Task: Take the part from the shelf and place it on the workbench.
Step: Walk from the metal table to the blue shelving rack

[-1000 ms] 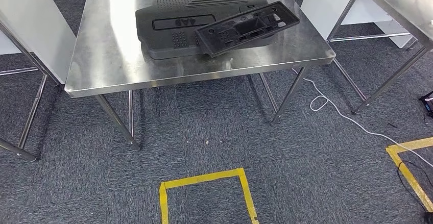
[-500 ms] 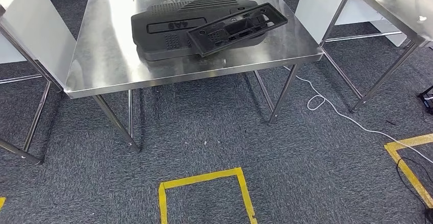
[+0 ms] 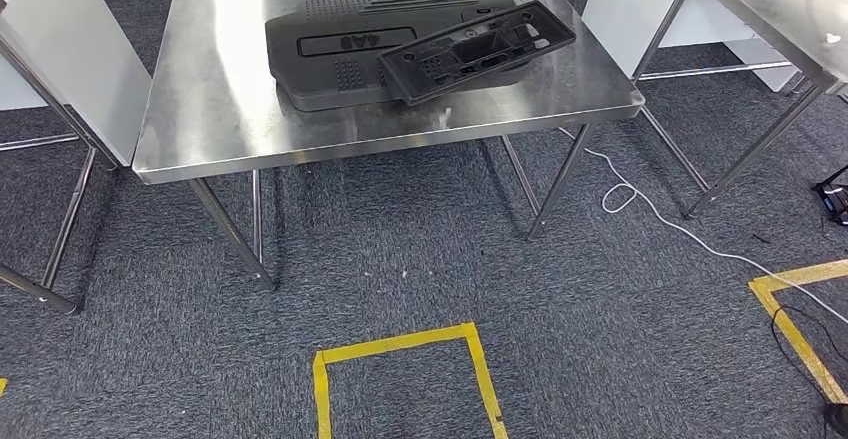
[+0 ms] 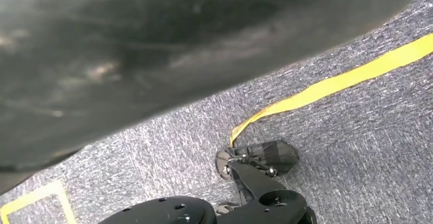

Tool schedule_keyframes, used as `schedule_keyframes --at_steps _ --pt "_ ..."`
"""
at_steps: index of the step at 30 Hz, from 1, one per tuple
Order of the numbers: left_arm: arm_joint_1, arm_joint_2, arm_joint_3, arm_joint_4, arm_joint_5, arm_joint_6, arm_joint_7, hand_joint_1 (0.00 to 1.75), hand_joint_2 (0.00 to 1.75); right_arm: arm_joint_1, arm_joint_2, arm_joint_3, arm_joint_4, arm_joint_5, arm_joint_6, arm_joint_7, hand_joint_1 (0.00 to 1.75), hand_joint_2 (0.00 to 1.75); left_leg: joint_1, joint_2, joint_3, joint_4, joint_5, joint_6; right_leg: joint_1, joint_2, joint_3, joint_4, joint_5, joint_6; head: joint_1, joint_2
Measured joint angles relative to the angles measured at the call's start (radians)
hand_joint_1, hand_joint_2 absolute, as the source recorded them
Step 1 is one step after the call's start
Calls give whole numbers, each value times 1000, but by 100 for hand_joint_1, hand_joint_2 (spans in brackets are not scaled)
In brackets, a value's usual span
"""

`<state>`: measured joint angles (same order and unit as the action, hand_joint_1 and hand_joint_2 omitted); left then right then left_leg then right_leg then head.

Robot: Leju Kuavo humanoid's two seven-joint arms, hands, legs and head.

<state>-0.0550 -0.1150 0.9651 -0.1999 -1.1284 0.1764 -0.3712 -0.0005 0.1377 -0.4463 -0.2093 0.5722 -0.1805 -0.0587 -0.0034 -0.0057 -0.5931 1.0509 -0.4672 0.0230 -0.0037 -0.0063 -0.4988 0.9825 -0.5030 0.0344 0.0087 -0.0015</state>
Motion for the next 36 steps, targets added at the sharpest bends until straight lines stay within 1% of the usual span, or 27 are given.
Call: schedule_keyframes --at_steps 3,5,6,8,9,10,11,12,13,14,15,16,18,19,20,21,22,24,25,26,27,29,30,31,32,34,36 --pt "0 0 0 0 0 1 0 0 0 0 4 0 0 3 0 0 0 0 -1 0 -1 -4 5 9 -2 0 -2 -1 3 10 0 0" --pt "0 -2 0 0 0 2 0 0 0 -1 5 0 1 5 0 0 0 0 6 3 1 -15 13 19 -2 2 -11 22 -10 13 1 0" --pt "-1 -3 0 0 0 2 0 0 0 -1 5 0 1 5 0 0 0 0 11 5 1 -20 17 24 -3 2 -28 59 -30 12 2 0" --pt "-1 -3 0 0 -1 3 0 0 0 -1 5 0 2 6 0 2 0 0 14 10 -3 -22 21 28 -8 3 -93 186 -88 6 5 0" --pt "-1 -4 0 0 -1 3 0 0 0 0 5 0 2 6 0 4 0 0 14 13 -6 -22 22 26 -12 4 -127 249 -111 7 5 0" --pt "0 -4 0 0 -2 3 0 0 0 0 5 0 3 6 0 5 0 0 15 15 -8 -22 23 24 -16 3 -147 287 -120 12 5 0" --pt "0 -4 0 0 -2 3 0 0 0 1 5 0 4 6 0 6 0 0 17 18 -9 -22 24 22 -21 3 -149 287 -112 22 5 0" --pt "0 -4 0 0 -2 3 0 0 0 2 4 0 4 6 0 7 0 0 20 20 -9 -22 26 17 -25 2 -129 244 -88 35 5 0" --pt "0 -5 0 0 -2 3 0 0 0 1 4 0 4 7 0 7 0 0 23 22 -9 -21 27 11 -29 -4 -94 172 -57 49 5 0" --pt "-1 -4 1 -1 -1 3 -1 0 0 -1 5 0 5 7 0 7 0 0 23 24 -9 -20 27 4 -32 -14 -61 102 -29 59 7 0" --pt "0 -4 1 -1 -1 3 -1 0 0 -2 5 0 5 7 0 8 0 0 22 26 -8 -19 28 -5 -32 -21 -37 48 -7 59 9 0" --pt "0 -4 1 -1 -1 3 -2 0 0 -4 6 0 5 8 0 8 0 0 20 28 -6 -20 28 -14 -30 -25 -26 20 5 53 8 0" --pt "0 -4 1 -1 -1 3 -2 0 0 -5 5 0 6 11 0 10 0 0 22 34 0 -26 32 -31 -22 -17 -29 14 13 29 6 0" --pt "0 -4 1 -1 -1 2 -3 0 0 -5 5 0 6 14 0 12 0 0 26 35 1 -27 31 -38 -23 -13 -27 14 16 19 4 0" --pt "0 -4 2 -1 -1 2 -3 0 0 -5 5 0 6 17 0 13 0 0 29 32 -1 -18 21 -43 -24 -9 -24 12 20 11 3 0" --pt "0 -4 2 -1 -1 1 -3 0 0 -5 5 0 6 21 0 15 0 0 31 28 -10 8 1 -45 -26 -4 -22 11 24 4 1 0" --pt "0 -4 2 -1 -1 1 -3 0 0 -5 5 0 6 24 1 16 0 0 31 21 -29 55 -31 -46 -27 -1 -20 10 26 -3 -1 0" --pt "1 -4 4 -1 -1 0 -3 0 0 -5 6 0 7 28 1 17 0 0 29 14 -82 185 -99 -44 -19 7 -21 11 27 -10 -4 0" --pt "1 -5 5 -1 -1 0 -3 0 0 -4 6 0 7 29 2 18 0 0 28 12 -103 235 -116 -42 -16 13 -21 12 27 -11 -4 0" --pt "2 -5 6 0 -1 0 -3 0 0 -4 6 0 8 30 2 18 0 0 28 12 -110 252 -113 -41 -13 19 -21 12 27 -12 -4 0" --pt "2 -5 7 0 -1 0 -3 0 0 -3 6 0 8 31 2 18 0 0 28 11 -98 230 -91 -38 -11 27 -19 13 26 -12 -4 0" --pt "2 -4 9 0 -1 0 -3 0 0 -3 6 0 8 31 2 18 0 0 28 -7 -36 106 -26 -30 -8 41 -15 14 23 -12 -5 0" --pt "2 -4 9 0 0 0 -4 0 0 -4 6 0 9 31 2 18 0 0 28 -17 -8 46 -6 -28 -6 48 -16 17 21 -10 -5 0" --pt "1 -4 10 0 0 0 -4 0 0 -4 7 0 9 31 2 18 0 0 26 -26 8 9 3 -26 -5 52 -19 18 20 -6 -5 0" --pt "1 -4 10 0 0 0 -4 0 0 -5 7 0 9 31 2 18 0 0 24 -30 11 -4 1 -25 -5 56 -24 19 21 -1 -6 0" --pt "-1 -6 10 0 0 0 -5 0 0 -3 7 0 9 34 2 18 0 0 20 -23 9 -10 4 -18 -9 60 -34 19 22 8 -6 0" --pt "-1 -6 10 -1 0 0 -7 0 0 -2 7 0 10 41 2 20 0 0 22 -14 8 -17 9 -6 -9 46 -56 53 2 11 -4 0"
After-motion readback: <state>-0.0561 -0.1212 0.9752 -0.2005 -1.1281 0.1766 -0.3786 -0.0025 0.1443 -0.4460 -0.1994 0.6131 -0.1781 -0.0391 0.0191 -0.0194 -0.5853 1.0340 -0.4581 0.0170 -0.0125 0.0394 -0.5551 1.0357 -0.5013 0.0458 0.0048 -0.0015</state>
